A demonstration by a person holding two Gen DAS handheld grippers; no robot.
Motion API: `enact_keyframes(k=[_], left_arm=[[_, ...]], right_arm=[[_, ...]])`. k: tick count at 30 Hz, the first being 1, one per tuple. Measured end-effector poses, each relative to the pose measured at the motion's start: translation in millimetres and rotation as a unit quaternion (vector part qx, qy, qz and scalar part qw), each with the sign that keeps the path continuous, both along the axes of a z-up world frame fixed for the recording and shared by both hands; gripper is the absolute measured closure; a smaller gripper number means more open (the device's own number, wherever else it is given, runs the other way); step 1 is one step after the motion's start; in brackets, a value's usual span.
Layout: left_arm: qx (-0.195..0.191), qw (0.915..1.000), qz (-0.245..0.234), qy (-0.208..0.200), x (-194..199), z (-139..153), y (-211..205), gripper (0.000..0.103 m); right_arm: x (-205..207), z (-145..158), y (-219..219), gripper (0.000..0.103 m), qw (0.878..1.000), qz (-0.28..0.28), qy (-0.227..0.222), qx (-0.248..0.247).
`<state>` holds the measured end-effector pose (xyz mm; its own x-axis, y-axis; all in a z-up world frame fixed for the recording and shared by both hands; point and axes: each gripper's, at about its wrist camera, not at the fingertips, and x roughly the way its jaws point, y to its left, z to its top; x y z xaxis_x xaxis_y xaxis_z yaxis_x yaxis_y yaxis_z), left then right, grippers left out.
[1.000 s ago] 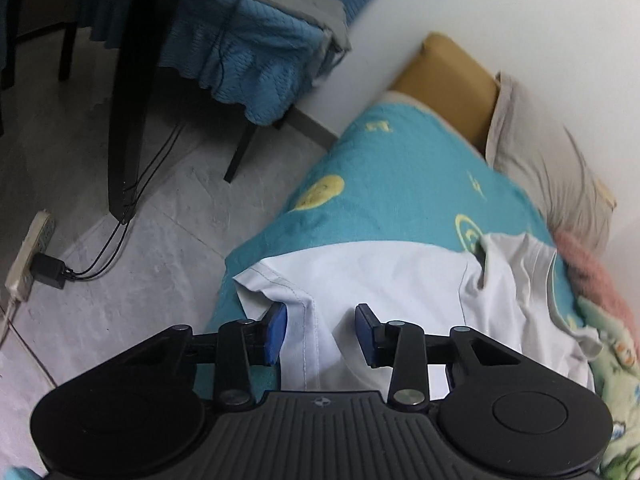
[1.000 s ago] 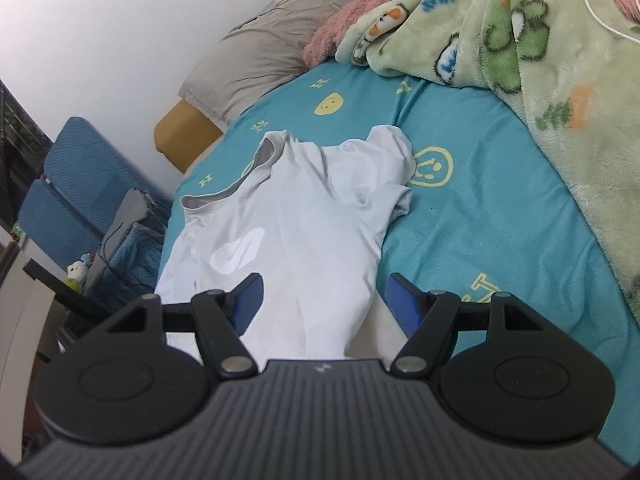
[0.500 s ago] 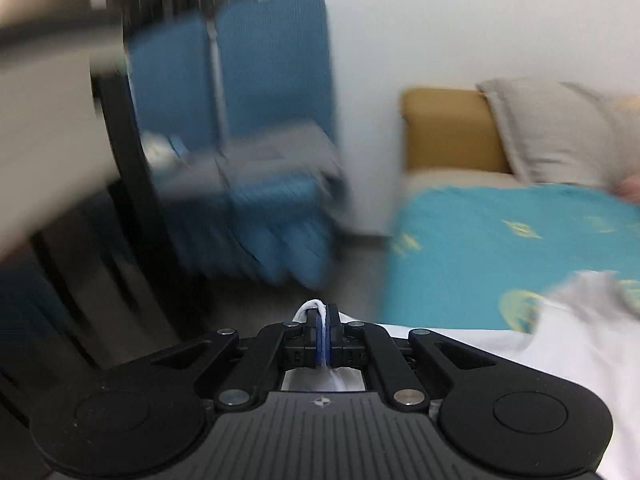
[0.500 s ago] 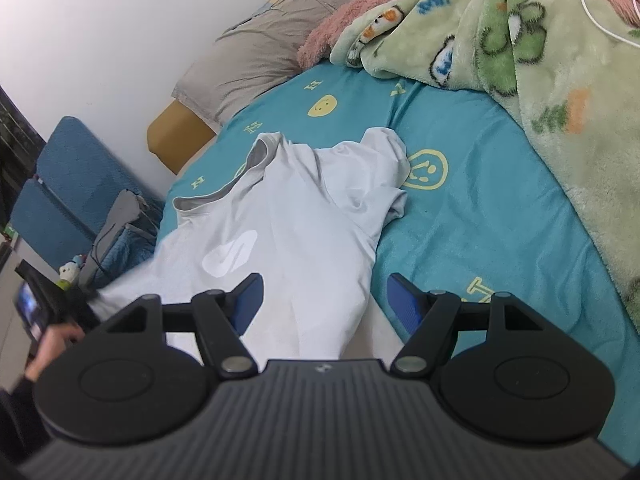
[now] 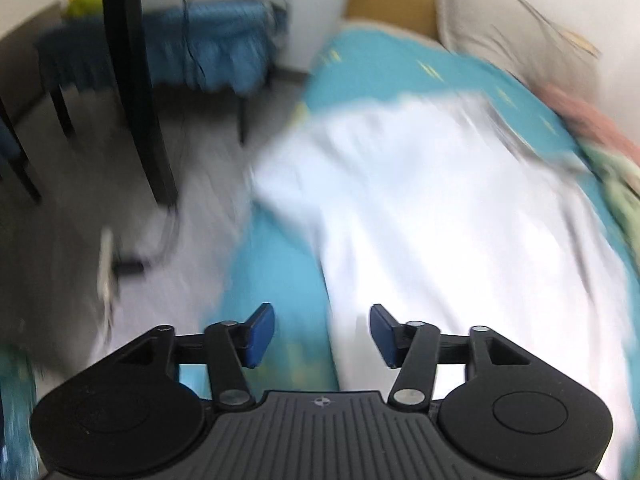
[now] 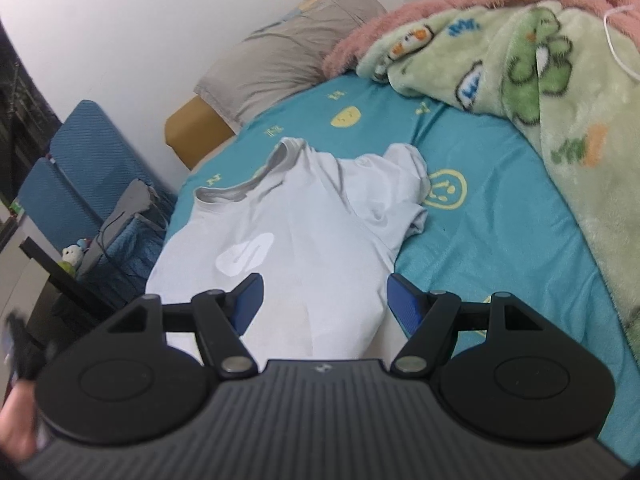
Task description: Fold clothes
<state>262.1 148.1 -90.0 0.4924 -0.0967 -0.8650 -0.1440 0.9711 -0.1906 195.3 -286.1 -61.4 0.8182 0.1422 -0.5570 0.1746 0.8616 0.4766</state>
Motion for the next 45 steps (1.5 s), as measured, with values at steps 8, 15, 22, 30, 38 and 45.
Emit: enact_keyframes(k=[8,15,22,30,38,45], left_arm=[[-0.084,0.9895,-0.056,0.104,-159.2,-11.4,-34.8,0.047],[-0.064,0.9859,-0.097,0.120,-186.8,-11.9,-66.0,0.064],[-0.025,0.9786,-0.140,0.148,-188.1,-21.3,-86.3,0.099],[0.028,0.9824,-0.118,0.142,-189.6,31.9,-43.1,0.100],[0.081,0.9812,-0.059,0.165,-197.3,44.6,-15.6,0.084],[0.074,0.9932,-0.081,0.039,-188.3,67.8,-67.0,0.035]], right_arm=[[-34.9,13.0,4.2,0.032,1.000,0.015,-0.012,-0.022],[-61.5,17.9,-0.8,0.032,1.000,0.015,-0.011,-0.019],[-63.1,13.7,-1.7,0.032,0.999,0.013,0.004,-0.036],[-67.0,19.5,-12.7,0.032,1.000,0.009,-0.008,-0.013],[-66.6,26.6,-4.4,0.032,0.999,0.023,-0.019,-0.033],[-69.3,32.0,0.6,0.032,0.998,0.026,-0.030,-0.056]])
